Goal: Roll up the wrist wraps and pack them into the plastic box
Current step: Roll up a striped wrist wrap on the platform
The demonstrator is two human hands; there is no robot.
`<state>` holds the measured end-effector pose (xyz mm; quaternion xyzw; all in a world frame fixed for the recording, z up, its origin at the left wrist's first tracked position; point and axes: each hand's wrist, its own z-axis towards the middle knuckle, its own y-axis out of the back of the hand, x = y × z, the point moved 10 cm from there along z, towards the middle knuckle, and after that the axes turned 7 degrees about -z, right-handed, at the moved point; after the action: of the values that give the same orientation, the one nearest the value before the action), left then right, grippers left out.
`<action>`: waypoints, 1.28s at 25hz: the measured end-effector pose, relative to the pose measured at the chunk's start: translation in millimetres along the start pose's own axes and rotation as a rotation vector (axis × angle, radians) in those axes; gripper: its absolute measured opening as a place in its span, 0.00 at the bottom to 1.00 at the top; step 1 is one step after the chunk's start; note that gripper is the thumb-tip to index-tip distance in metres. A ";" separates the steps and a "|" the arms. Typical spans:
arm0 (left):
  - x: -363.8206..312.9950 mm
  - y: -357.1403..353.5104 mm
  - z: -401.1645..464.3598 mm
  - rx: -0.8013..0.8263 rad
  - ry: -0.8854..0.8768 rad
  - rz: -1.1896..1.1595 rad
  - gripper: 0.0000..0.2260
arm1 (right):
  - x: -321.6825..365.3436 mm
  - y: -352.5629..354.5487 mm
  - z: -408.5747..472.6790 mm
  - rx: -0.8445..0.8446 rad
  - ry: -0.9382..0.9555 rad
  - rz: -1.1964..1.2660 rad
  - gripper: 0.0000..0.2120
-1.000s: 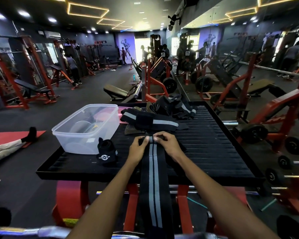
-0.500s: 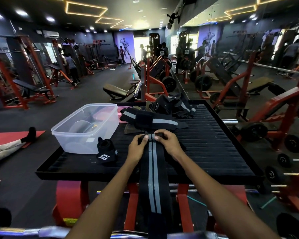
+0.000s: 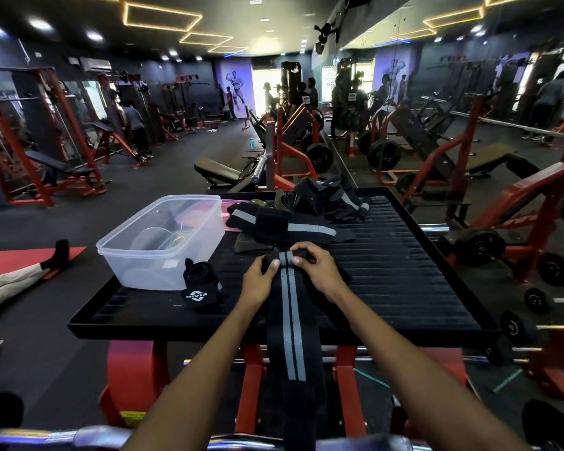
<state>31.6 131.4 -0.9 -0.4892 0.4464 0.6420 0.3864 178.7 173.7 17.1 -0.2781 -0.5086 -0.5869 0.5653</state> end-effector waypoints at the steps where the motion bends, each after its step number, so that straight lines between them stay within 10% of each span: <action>1: -3.7 0.7 -0.6 -0.001 -0.029 0.009 0.16 | 1.1 -1.4 -0.5 0.011 0.006 0.011 0.08; 32: -6.9 5.6 1.1 -0.033 -0.087 -0.032 0.14 | -1.7 -0.3 -2.5 -0.010 -0.024 -0.051 0.06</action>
<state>27.7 130.4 7.0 -0.4742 0.4105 0.6636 0.4078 179.5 172.0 14.7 -0.2751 -0.5192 -0.6004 0.5425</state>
